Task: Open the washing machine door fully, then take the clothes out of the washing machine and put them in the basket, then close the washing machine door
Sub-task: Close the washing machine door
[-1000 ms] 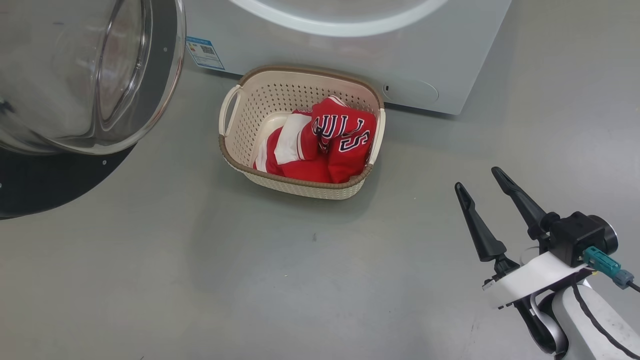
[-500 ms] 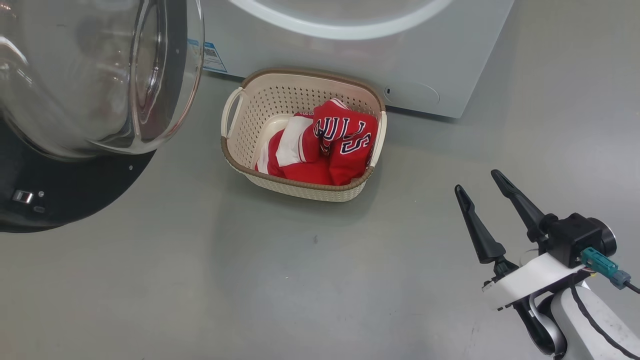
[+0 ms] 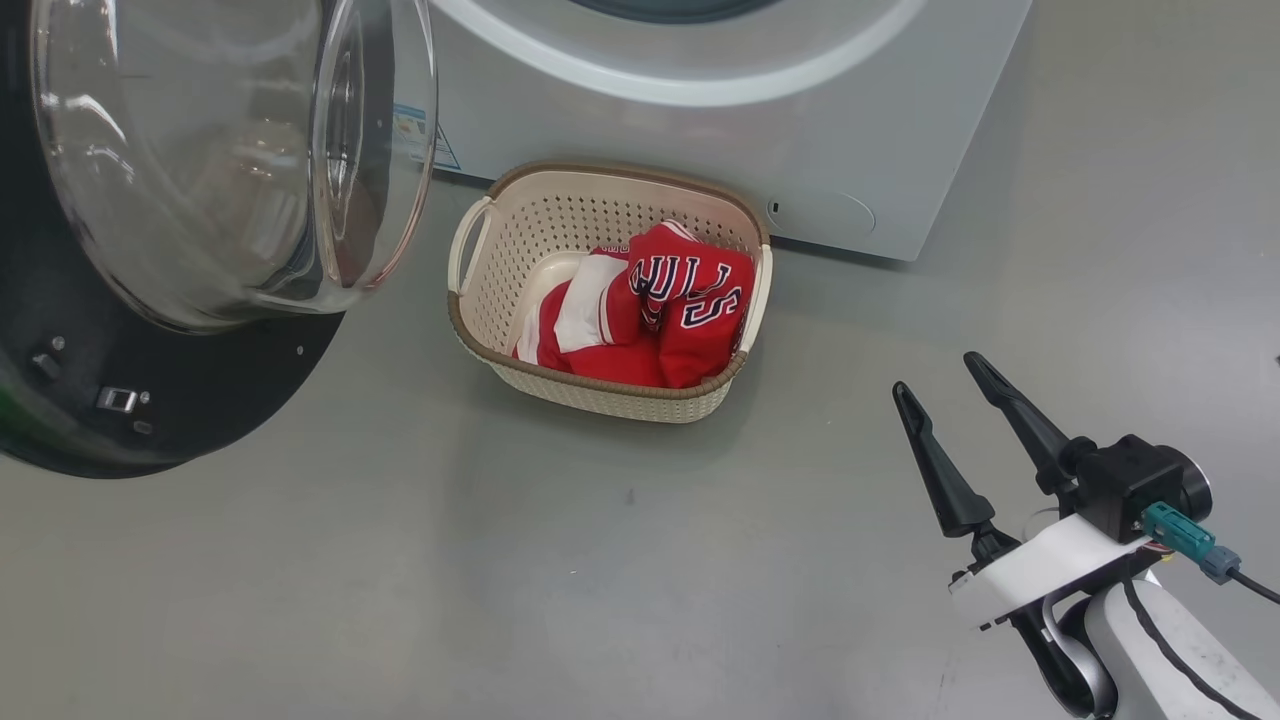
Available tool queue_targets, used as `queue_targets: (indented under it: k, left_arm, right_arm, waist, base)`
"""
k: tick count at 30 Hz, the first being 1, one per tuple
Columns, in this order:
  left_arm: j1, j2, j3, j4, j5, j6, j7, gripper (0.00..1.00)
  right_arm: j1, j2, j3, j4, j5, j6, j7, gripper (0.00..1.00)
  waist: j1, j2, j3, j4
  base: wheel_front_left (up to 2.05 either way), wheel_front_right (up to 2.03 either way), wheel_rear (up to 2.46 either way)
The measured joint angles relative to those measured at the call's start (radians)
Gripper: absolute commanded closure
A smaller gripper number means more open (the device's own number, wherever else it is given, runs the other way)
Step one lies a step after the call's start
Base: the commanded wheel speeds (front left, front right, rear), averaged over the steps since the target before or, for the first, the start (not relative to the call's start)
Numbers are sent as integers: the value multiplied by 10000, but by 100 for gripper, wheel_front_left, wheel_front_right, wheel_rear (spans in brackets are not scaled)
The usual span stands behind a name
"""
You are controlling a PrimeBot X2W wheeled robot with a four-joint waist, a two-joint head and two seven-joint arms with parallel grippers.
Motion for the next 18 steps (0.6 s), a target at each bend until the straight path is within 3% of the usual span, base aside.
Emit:
queue_targets:
  k: [7,18]
  left_arm:
    - [244,-518,-163,-230,-255,-405,727,100]
    - [688,-1197,-581,-790,-596,-696,1829,100]
  right_arm:
    - [2,46,23,96,0,0,-2,0]
    - [7,121,56,186,0,-2,-2,0]
  waist:
    - [0,0,-113,23]
    - [0,0,-241,12]
  base:
    - [0,0,0]
    - [0,0,0]
